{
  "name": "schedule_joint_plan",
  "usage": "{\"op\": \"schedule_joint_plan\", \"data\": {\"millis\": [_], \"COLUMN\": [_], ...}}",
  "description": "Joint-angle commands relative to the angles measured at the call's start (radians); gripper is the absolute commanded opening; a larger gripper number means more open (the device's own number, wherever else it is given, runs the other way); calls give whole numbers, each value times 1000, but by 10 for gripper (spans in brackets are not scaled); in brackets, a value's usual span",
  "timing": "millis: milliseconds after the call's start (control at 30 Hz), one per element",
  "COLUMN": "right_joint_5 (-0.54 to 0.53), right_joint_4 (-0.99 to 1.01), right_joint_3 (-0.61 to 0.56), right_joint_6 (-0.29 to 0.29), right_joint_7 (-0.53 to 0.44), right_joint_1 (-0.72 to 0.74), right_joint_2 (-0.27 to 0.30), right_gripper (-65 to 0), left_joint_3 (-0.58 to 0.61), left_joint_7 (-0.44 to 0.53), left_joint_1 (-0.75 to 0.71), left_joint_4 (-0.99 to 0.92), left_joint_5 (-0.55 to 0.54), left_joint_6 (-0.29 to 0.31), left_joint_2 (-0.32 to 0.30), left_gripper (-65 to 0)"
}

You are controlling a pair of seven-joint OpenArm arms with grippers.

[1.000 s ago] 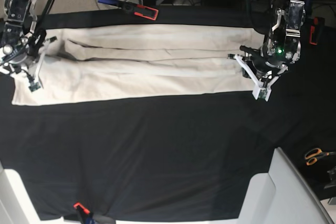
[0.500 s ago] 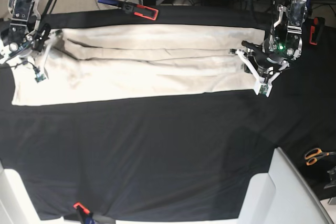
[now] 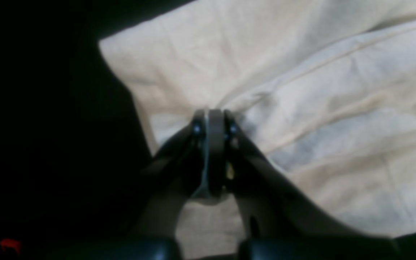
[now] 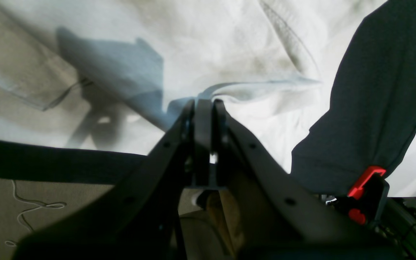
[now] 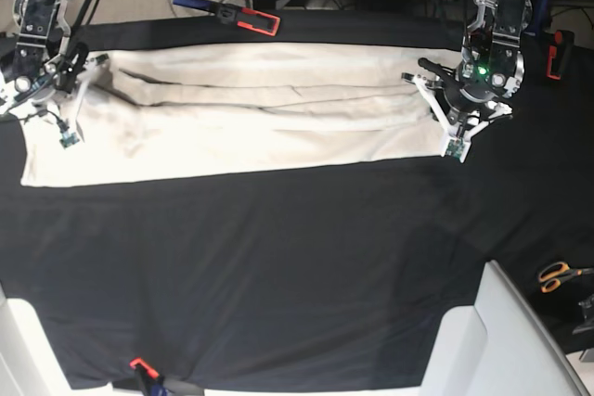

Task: Fold the T-shirt properly
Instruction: 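Pull the strip with both grippers to flatten it on the table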

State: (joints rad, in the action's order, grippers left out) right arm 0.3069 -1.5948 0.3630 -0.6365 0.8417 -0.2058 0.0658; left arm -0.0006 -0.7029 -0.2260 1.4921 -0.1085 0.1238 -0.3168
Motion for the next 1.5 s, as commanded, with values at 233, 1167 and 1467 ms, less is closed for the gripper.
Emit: {"op": "schedule_joint_plan", "data": {"millis": [233,1167,1467], "right_joint_5": [5,77,77], "right_joint_4": [-23,-155,52], "right_joint_3": [5,3,123], "right_joint_6": [8,-41,-53], "right_joint_7": [-2,-95,-103], "right_joint_1": [7,33,111], "right_joint_2": [15,-56,-50], "right_gripper": [-408,-642,-642], "left_joint_3": [-8,-9,-9], "left_joint_7": [9,-163,-163], "left_joint_1": [-14,-13,-6], "left_joint_4": [95,350,350], "left_joint_5": [10,2,6], "left_joint_6": [-5,-5,-5], "left_joint_2": [-17,61,83], "left_gripper": [-650,-530,-650]}}
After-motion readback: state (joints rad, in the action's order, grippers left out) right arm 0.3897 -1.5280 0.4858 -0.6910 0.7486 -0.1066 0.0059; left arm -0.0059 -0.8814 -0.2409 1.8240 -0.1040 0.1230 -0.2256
